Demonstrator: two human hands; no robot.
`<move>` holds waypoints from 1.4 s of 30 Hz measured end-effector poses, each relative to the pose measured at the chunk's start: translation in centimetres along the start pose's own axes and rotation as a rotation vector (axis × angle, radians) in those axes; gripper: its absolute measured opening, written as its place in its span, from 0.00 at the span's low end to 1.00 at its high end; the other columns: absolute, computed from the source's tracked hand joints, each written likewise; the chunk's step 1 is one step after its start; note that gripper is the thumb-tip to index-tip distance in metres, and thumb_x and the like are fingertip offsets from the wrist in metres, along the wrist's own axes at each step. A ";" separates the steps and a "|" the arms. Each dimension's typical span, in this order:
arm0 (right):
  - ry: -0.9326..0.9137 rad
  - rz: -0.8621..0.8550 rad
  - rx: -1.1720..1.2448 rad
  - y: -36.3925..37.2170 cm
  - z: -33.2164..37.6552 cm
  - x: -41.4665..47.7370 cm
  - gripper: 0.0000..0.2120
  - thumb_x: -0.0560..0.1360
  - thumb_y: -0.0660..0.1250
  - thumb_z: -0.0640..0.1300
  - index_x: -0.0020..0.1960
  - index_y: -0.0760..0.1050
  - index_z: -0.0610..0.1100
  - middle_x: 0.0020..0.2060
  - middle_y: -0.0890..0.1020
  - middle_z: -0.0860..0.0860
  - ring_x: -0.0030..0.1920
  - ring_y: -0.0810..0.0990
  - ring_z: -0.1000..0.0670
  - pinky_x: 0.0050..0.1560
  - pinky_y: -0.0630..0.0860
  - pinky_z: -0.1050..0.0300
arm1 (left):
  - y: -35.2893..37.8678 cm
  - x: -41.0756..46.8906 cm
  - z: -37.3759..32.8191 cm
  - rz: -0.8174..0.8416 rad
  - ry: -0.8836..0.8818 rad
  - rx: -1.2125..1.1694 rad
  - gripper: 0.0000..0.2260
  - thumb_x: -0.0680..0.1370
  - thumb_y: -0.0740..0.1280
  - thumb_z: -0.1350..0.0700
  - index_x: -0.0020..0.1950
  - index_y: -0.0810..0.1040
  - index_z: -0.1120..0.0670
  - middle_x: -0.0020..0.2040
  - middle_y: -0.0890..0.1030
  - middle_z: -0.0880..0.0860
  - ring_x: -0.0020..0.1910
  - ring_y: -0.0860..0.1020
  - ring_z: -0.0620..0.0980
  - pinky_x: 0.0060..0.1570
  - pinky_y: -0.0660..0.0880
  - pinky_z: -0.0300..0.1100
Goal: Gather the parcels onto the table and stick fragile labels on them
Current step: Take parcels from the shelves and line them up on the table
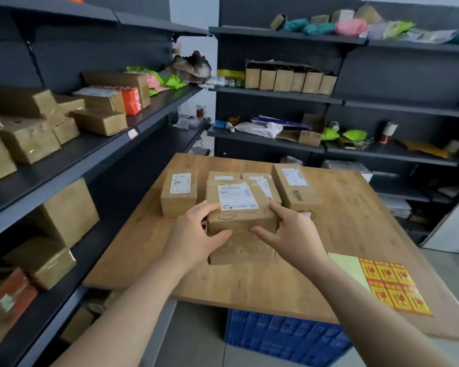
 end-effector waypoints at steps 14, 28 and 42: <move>0.221 -0.203 -0.058 -3.2 -10.9 10.8 0.21 0.68 0.73 0.56 0.55 0.77 0.45 0.36 0.81 0.53 0.38 0.78 0.50 0.40 0.75 0.54 | 10.7 17.2 -3.0 0.217 0.137 -0.071 0.25 0.69 0.75 0.49 0.65 0.75 0.46 0.63 0.75 0.44 0.56 0.75 0.41 0.56 0.71 0.32; 0.360 -0.280 -0.141 -9.8 -24.3 15.5 0.23 0.70 0.74 0.52 0.61 0.76 0.42 0.48 0.83 0.48 0.47 0.79 0.48 0.47 0.76 0.53 | 26.2 26.8 -9.3 0.368 0.153 -0.128 0.28 0.68 0.77 0.46 0.67 0.74 0.44 0.70 0.72 0.48 0.63 0.74 0.49 0.64 0.72 0.49; 0.339 -0.034 -0.053 -9.0 -40.8 19.3 0.26 0.70 0.73 0.54 0.64 0.73 0.44 0.51 0.83 0.51 0.49 0.81 0.51 0.49 0.80 0.54 | 40.4 28.4 -9.5 0.374 -0.127 -0.079 0.29 0.66 0.77 0.46 0.66 0.74 0.43 0.72 0.68 0.46 0.68 0.68 0.45 0.67 0.65 0.43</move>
Point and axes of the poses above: each hand's wrist, its own x-axis towards the middle knuckle, its own y-axis out of the palm, z = x × y, the point moved 3 cm from there along x, towards the middle knuckle
